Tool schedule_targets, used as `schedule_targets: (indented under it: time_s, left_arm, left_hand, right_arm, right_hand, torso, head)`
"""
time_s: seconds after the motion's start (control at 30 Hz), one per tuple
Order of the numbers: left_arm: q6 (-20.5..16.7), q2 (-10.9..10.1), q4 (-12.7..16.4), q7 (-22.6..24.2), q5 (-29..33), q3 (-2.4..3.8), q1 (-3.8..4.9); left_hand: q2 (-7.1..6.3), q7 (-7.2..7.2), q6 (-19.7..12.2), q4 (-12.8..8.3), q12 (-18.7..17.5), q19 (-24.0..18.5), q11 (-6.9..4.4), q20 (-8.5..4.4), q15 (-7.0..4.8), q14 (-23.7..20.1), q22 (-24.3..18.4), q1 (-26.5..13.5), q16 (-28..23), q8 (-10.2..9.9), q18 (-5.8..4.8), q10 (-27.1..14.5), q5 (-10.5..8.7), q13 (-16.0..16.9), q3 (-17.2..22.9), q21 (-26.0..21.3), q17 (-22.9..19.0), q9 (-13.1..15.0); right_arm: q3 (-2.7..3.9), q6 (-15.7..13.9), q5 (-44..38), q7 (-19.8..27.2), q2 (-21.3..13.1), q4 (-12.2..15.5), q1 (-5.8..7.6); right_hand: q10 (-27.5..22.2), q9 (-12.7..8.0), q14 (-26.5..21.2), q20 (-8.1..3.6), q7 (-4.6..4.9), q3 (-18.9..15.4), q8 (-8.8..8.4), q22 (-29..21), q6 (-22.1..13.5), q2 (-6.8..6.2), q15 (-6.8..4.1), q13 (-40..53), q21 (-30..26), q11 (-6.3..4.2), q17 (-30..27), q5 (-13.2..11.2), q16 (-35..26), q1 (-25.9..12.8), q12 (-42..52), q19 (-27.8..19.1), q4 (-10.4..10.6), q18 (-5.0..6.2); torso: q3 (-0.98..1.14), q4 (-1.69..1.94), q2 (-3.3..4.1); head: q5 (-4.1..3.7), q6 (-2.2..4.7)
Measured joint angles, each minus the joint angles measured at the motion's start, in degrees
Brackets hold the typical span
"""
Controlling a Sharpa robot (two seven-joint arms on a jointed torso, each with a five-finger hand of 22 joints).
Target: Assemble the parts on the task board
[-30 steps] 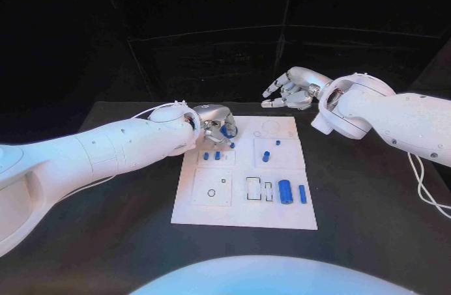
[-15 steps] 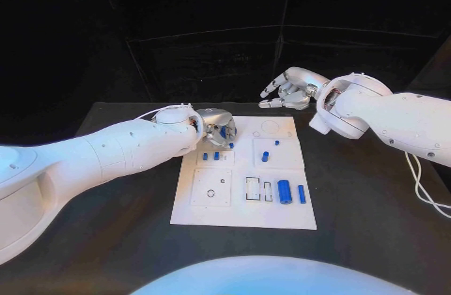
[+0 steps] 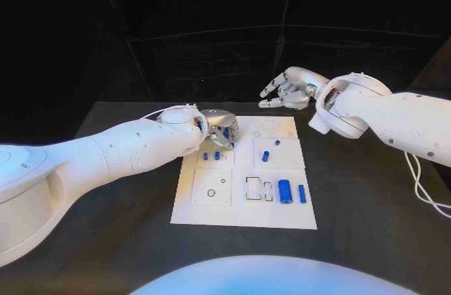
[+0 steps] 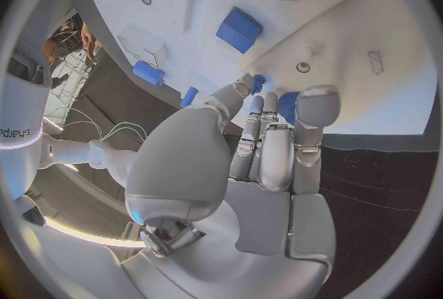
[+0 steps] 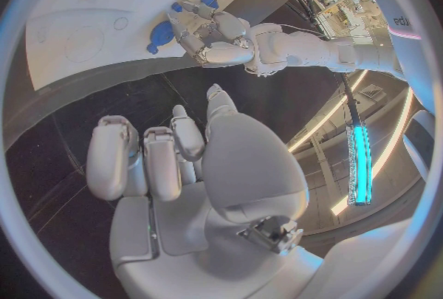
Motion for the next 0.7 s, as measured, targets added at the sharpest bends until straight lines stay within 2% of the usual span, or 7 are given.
schedule_targets:
  time_s: [0.7]
  left_arm:
    - [1.8, 1.3, -2.0, -1.3, -0.1, 0.28, -0.17]
  left_hand:
    - [0.54, 0.01, 0.8, -0.3, -0.2, 0.0, 0.08, 0.00, 0.00, 0.0, 0.8, 0.1, 0.0, -0.2, 0.02, 1.2, 0.00, 0.1, 1.1, 0.7, -0.2, 0.0]
  right_arm:
    - [0.00, 0.1, 0.0, 0.0, 0.2, 0.0, 0.00]
  right_hand:
    - [0.0, 0.0, 0.0, 0.00, 0.00, 0.0, 0.00, 0.0, 0.0, 0.00, 0.00, 0.0, 0.0, 0.00, 0.0, 0.0, 0.0, 0.0, 0.0, 0.0, 0.0, 0.00]
  torso:
    - [-0.01, 0.03, -0.04]
  head:
    - [-0.16, -0.31]
